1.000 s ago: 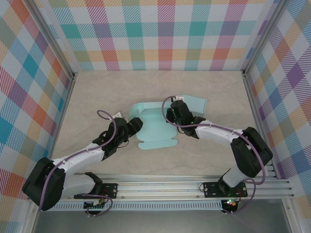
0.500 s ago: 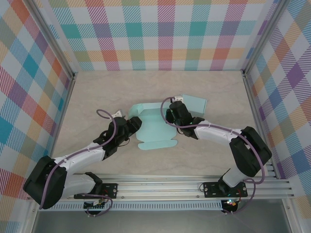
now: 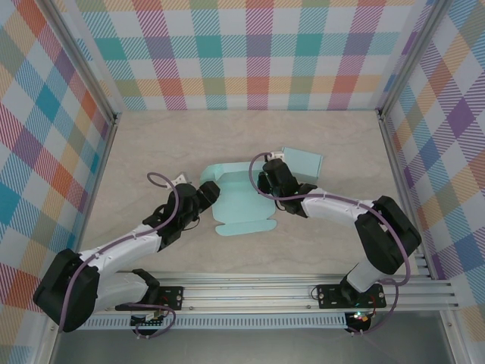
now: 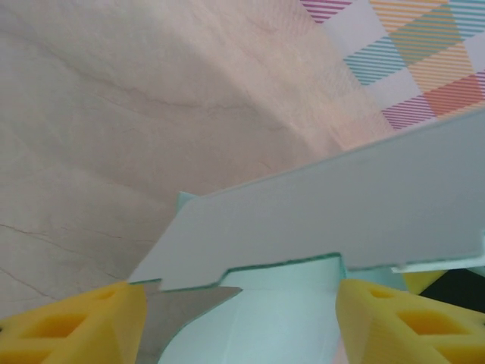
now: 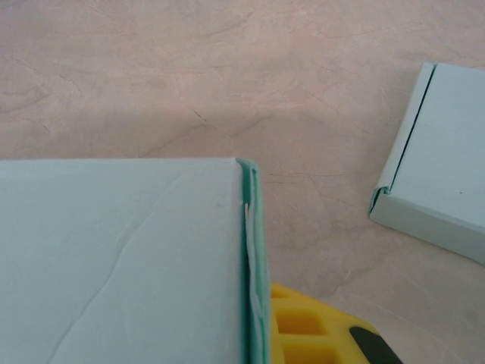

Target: Fold the paper box

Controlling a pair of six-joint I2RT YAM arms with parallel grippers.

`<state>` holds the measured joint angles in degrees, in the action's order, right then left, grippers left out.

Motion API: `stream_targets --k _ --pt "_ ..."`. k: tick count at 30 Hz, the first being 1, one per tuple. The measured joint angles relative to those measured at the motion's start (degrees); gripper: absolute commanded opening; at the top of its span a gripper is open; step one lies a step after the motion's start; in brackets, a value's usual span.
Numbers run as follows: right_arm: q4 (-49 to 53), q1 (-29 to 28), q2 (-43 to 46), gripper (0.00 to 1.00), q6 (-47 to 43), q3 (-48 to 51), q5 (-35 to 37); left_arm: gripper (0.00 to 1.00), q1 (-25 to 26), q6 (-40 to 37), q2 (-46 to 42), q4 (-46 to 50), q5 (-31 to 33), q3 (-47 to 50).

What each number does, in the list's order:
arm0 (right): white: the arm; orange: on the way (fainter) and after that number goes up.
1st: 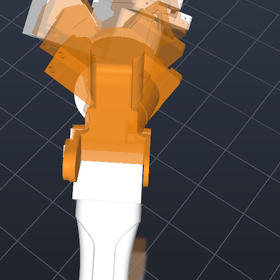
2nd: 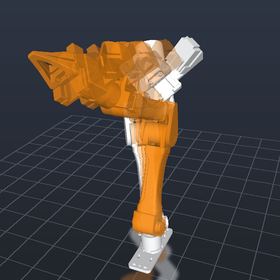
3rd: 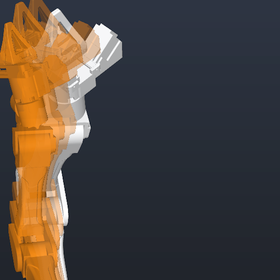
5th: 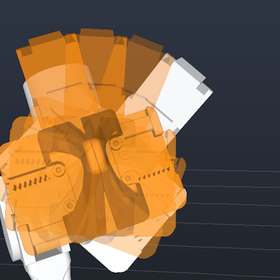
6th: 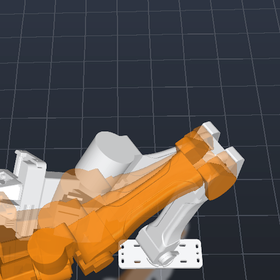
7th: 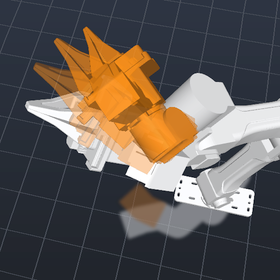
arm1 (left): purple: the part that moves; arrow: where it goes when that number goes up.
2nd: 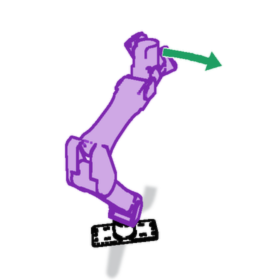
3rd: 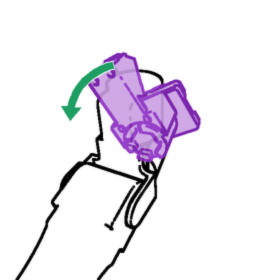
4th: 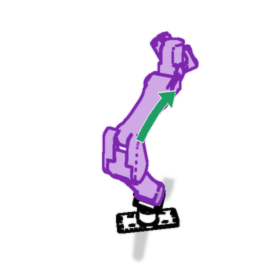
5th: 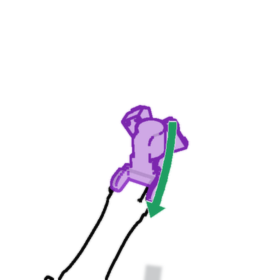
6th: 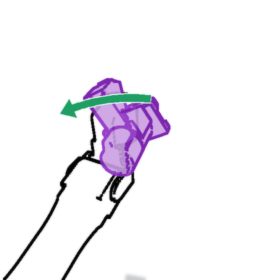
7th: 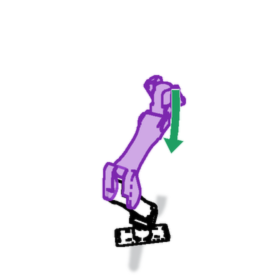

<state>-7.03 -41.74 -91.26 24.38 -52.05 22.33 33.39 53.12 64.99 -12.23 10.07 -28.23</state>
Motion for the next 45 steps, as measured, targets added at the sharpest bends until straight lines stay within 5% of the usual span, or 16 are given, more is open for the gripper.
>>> stream_targets --k 11,24,31,45 --pt "0.00 -0.57 0.00 0.00 0.00 0.00 0.00 0.57 -0.07 -0.37 7.56 -1.55 -0.48 -0.92" --pt "-1.05 -0.63 0.00 0.00 0.31 0.76 1.09 0.23 -0.17 -2.03 8.20 -3.78 -0.11 -1.70" --pt "-1.07 -0.66 0.00 0.00 0.44 0.74 2.58 0.23 -0.07 -1.95 9.07 -5.16 0.02 -1.73" --pt "-1.90 -5.05 -4.37 0.00 0.00 -1.33 10.93 0.00 1.40 1.57 9.55 -5.79 8.09 -1.73"
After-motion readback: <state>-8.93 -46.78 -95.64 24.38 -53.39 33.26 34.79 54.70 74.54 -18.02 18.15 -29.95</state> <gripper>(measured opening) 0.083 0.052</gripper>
